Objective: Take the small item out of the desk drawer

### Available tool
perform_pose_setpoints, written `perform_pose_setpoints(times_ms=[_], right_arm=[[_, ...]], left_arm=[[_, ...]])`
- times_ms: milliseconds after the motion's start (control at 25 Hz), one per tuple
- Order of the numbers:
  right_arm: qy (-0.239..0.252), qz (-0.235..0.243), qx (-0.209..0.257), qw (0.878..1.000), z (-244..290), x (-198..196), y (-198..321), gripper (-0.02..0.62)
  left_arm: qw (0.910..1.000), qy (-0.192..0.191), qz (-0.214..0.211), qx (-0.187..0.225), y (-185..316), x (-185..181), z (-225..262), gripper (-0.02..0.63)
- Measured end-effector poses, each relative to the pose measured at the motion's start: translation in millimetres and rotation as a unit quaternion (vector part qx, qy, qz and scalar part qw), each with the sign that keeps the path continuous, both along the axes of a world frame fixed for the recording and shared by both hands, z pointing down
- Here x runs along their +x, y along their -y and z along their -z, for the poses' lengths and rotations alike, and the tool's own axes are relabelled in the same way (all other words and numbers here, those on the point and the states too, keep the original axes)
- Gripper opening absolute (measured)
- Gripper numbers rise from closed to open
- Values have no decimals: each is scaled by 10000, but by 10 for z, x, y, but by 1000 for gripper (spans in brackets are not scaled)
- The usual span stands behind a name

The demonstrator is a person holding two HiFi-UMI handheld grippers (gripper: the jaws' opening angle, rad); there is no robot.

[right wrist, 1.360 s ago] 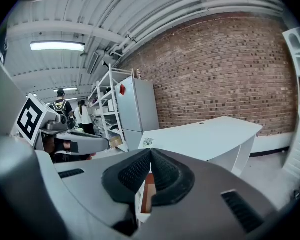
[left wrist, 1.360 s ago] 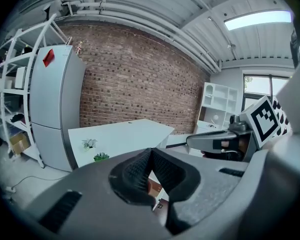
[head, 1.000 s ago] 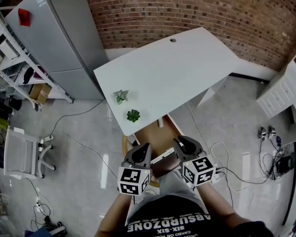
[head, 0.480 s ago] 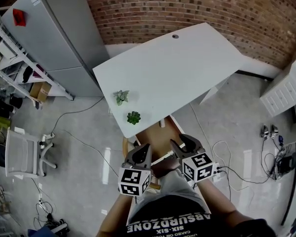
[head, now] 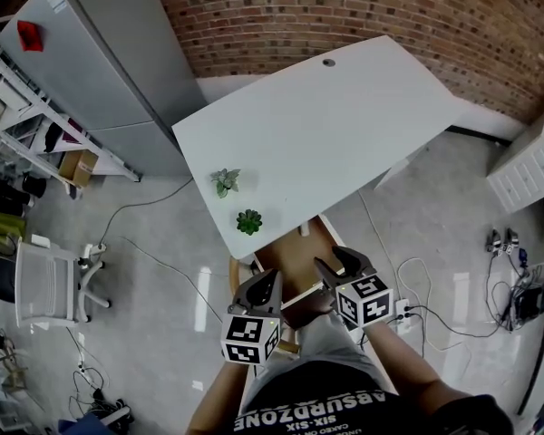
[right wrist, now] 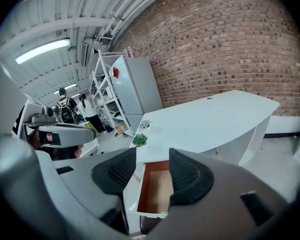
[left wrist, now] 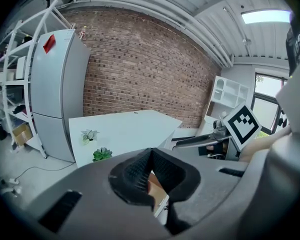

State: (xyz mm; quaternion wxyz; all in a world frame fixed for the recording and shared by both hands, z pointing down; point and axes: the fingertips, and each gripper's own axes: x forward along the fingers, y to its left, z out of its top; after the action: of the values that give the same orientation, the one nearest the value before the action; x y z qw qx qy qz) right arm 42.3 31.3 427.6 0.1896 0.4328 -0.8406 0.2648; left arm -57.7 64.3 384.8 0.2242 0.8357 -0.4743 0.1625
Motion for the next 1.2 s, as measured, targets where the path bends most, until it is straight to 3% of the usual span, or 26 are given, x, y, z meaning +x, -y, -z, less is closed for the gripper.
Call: perform_pose_setpoints(times_ms=[1200], right_arm=[[-263, 253, -950, 9948, -1037, -83, 661, 184]], left_arm=[[9982, 8, 404, -453, 587, -31, -396, -3]])
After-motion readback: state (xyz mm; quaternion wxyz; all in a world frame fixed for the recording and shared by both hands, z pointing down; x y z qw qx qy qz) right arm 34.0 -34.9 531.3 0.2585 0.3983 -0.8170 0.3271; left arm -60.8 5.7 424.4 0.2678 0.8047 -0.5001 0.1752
